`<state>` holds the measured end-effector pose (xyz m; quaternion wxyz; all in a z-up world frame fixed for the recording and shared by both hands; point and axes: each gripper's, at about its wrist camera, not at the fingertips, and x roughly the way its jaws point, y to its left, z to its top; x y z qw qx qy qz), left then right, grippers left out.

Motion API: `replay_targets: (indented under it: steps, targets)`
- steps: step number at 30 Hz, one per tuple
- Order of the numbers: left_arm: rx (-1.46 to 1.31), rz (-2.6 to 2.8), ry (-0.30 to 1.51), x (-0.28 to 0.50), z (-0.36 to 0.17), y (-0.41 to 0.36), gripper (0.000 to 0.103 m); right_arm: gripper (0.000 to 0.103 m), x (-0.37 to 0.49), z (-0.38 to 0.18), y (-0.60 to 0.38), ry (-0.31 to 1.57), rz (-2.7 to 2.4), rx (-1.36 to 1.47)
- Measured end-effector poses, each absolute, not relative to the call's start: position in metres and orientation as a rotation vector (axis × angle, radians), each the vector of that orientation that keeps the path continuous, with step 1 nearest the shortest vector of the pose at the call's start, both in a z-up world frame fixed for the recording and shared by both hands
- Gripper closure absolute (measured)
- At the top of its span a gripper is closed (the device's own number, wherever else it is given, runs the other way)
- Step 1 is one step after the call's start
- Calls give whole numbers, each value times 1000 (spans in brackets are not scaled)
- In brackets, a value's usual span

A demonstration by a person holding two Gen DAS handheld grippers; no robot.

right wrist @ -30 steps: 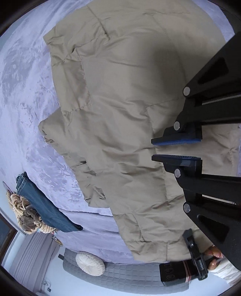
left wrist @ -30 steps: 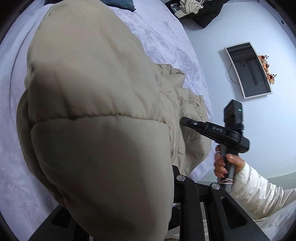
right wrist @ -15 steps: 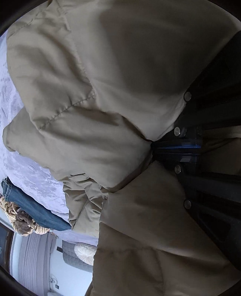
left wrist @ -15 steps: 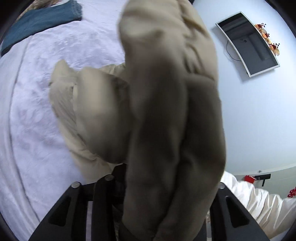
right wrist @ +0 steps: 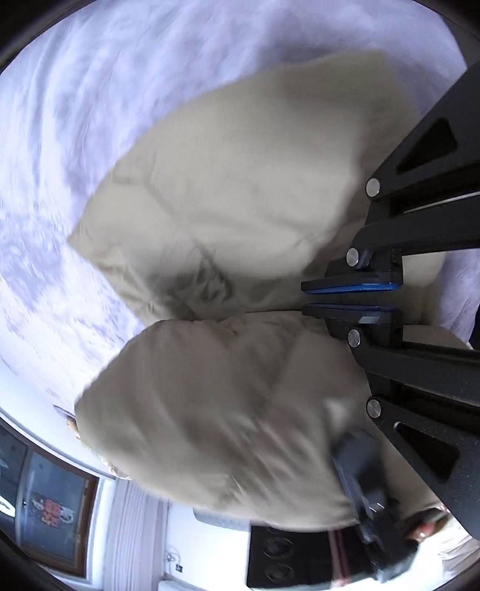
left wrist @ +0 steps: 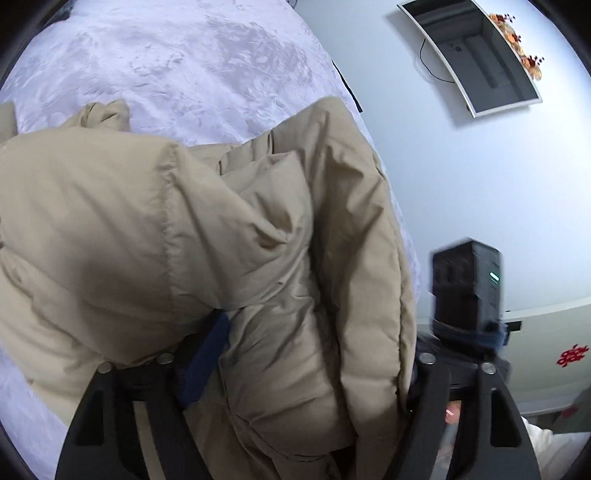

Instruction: Fold large clothes

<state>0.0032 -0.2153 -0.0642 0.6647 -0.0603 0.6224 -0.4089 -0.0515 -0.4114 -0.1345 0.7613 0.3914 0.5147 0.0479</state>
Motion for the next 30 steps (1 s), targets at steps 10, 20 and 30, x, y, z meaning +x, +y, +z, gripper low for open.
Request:
replay_targets:
  steps: [10, 20, 30]
  targets:
    - [54, -865, 1329, -21, -53, -254, 26, 22, -140, -76, -415, 1006, 102, 735]
    - [94, -853, 1317, -15, -74, -282, 26, 22, -119, -79, -346, 1112, 254, 543]
    - [81, -752, 1068, -13, -29, -231, 3, 22, -115, -93, -386, 1087, 25, 640]
